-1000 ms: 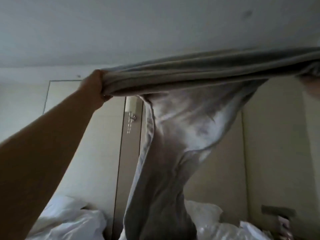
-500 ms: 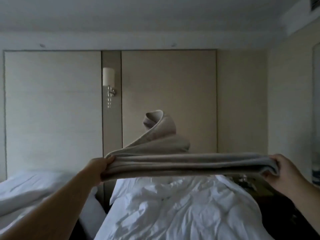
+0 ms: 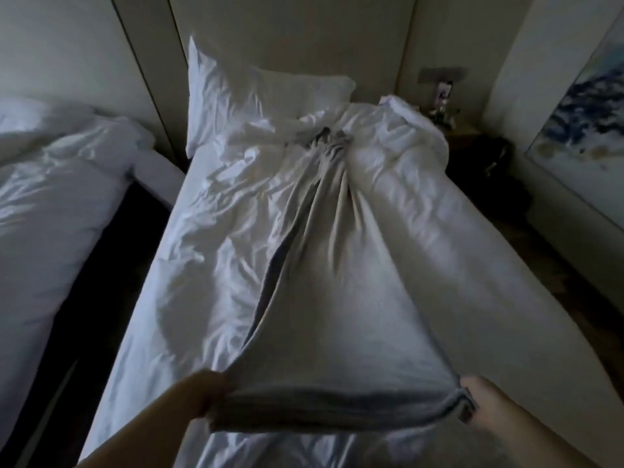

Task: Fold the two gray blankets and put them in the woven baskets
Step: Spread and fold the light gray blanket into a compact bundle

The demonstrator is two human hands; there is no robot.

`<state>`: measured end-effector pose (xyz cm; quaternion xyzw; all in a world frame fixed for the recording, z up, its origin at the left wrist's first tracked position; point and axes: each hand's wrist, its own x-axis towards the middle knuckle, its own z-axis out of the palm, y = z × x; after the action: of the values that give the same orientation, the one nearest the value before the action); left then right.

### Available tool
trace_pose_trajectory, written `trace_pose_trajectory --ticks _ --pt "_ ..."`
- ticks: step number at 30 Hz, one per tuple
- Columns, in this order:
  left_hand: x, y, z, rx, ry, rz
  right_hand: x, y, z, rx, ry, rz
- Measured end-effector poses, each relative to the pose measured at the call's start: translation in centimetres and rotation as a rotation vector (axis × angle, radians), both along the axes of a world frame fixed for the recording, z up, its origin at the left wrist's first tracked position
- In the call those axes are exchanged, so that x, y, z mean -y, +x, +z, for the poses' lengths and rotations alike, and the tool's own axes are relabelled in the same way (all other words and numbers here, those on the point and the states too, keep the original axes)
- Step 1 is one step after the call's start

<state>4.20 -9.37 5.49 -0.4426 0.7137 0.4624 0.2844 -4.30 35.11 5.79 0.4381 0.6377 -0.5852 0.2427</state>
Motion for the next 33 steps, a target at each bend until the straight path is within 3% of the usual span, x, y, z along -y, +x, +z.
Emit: trace_pose_trajectory --ticks 3,7,11,13,17,19,23,25,28,33 --pt "-2.1 3.3 -2.5 0.054 -0.007 -0.051 0.3 5.5 -4.0 0.118 -0.037 -0.085" --pt "-2.8 4.8 -3.7 0.015 0.007 0.213 1.8 8.0 -3.7 0.118 -0.163 -0.216" --pt "-1.8 2.5 -1.5 -0.007 0.163 0.387 3.6 5.1 0.6 0.054 -0.214 -0.021" --pt "-1.0 0.2 0.7 -0.140 0.244 0.404 4.5 2.7 3.8 -0.082 -0.241 -0.022" --pt "1.1 -2.3 3.9 -0.558 0.476 0.551 3.6 -0.8 9.5 -0.618 -0.212 -0.313" --pt "1.8 -1.7 3.2 -0.662 0.480 0.605 2.7 0.1 9.5 -0.657 -0.260 -0.337" --pt "2.0 2.9 -2.1 -0.405 0.133 0.580 3.1 5.0 4.1 -0.337 -0.170 -0.226" --pt "1.8 5.7 -4.4 -0.269 0.072 0.545 2.9 7.6 0.8 -0.188 -0.125 -0.249" --pt "1.6 8.3 -6.7 -0.128 0.090 0.451 2.0 10.5 -2.8 -0.119 -0.046 -0.284" --pt "1.0 8.4 -8.6 0.119 0.329 0.266 2.8 11.7 -4.5 -0.038 -0.069 -0.302"
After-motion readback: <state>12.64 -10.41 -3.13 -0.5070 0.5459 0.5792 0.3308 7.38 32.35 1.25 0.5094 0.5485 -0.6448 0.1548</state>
